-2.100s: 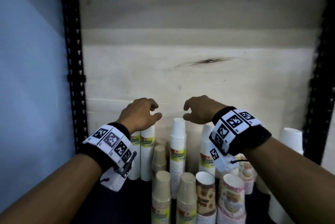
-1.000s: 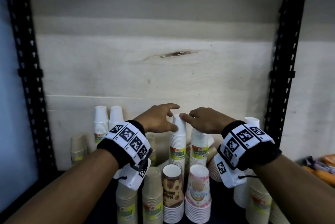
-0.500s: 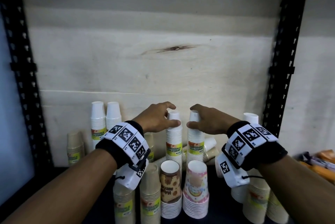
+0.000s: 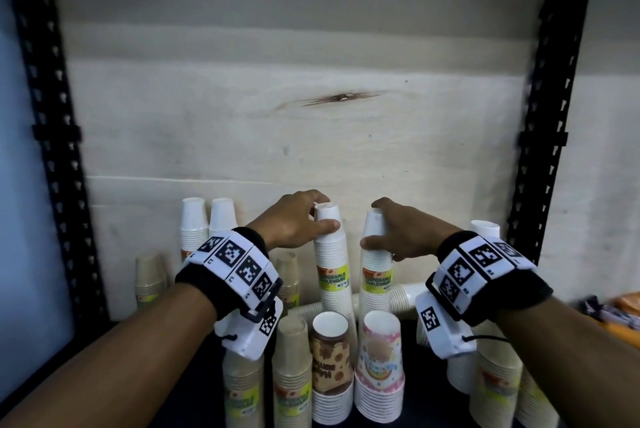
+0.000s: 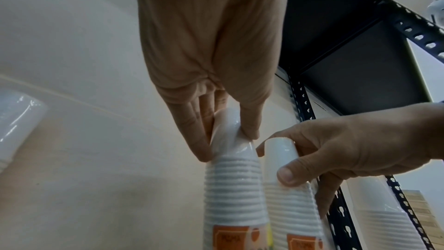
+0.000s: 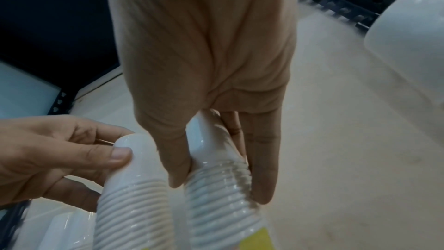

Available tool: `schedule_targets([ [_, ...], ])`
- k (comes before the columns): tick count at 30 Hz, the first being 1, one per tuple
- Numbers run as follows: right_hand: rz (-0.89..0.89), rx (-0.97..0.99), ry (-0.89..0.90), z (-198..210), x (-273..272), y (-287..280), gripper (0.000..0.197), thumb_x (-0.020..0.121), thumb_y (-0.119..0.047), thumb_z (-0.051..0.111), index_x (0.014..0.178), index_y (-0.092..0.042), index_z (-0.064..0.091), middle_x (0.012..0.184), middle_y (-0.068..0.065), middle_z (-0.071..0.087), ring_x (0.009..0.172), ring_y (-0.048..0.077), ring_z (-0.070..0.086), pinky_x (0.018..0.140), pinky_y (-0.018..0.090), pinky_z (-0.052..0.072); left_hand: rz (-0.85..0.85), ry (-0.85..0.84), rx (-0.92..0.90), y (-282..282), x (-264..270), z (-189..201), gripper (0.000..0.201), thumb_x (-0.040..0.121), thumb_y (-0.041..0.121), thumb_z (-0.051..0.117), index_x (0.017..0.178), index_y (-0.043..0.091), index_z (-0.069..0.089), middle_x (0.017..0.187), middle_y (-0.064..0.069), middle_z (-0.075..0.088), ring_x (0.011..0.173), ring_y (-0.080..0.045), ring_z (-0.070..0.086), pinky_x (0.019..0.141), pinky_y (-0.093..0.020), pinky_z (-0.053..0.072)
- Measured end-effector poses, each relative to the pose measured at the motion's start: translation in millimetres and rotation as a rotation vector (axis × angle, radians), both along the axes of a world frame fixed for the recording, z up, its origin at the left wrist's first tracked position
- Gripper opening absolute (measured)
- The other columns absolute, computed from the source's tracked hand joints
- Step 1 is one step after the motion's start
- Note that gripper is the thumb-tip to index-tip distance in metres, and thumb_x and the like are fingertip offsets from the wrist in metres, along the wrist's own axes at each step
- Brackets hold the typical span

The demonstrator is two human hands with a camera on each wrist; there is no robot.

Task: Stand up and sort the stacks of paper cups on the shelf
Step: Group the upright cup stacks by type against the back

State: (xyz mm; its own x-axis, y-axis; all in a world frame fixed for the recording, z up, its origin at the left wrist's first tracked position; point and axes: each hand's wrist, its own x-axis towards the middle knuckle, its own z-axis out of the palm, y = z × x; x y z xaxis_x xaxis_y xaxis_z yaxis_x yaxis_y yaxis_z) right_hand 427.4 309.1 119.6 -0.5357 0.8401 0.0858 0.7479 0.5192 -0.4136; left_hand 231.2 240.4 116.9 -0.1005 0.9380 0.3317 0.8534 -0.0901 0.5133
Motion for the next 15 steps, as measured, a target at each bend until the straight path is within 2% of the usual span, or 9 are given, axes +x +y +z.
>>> schedule_targets([
  [15,0.01,0.114,0.04,42.4,-10.3,-19.2,0.067,0.084,-0.041,0.071,0.134,-0.015,0.034,0.107,0.01,0.061,0.075,0.029,0.072,0.072,0.042,0.061,0.015,-0.079,0.152,-28.6,-17.5,46.4,0.057,0.086,0.038,0.068,0.136,0.018,0.049,0.125,-0.005,0.059,0.107,-0.023,0.061,0.094,-0.044,0.052],
])
